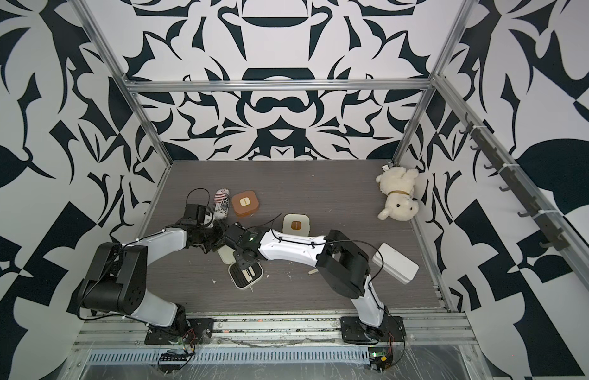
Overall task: Organize nail clipper sets
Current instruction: Place the nail clipper in the storage box.
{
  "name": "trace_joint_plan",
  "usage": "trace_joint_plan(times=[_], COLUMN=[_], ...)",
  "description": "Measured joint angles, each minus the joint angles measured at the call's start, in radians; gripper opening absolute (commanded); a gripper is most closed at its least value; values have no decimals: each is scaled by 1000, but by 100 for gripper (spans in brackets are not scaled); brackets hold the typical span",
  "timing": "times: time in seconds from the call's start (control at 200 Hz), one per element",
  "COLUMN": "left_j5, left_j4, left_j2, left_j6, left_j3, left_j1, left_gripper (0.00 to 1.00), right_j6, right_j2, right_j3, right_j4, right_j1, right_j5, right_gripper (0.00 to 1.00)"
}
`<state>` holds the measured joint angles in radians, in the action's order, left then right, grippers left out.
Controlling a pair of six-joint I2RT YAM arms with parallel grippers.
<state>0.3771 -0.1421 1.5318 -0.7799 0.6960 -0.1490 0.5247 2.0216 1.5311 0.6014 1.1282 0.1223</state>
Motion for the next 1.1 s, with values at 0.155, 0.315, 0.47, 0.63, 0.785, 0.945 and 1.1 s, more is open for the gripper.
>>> trace_joint_plan(times=[0.155, 0.315, 0.47, 0.63, 0.785, 0.945, 1.1], left_j5=[0, 0, 0, 0, 0, 0, 0], left_j4=[0, 0, 0, 0, 0, 0, 0], left_j2=[0, 0, 0, 0, 0, 0, 0], left_j6=[1, 3, 3, 3, 3, 3, 3], left_j3=[0, 0, 0, 0, 0, 0, 0], left_j1=[0, 0, 0, 0, 0, 0, 0], left_gripper=[61, 61, 61, 61, 61, 61, 61], right_j6=[0, 0, 1, 5, 11, 14, 18], right_j2=[50, 61, 61, 61, 61, 58, 58], right_j3=[0, 0, 0, 3, 21, 29, 30], right_j4=[-1, -3, -8, 0, 27, 29, 24], right_j1=[0, -1, -1, -1, -1, -1, -1], right_j5=[-19, -29, -29, -6, 18, 15, -5], right_gripper=[9, 8, 8, 9, 13, 18, 20])
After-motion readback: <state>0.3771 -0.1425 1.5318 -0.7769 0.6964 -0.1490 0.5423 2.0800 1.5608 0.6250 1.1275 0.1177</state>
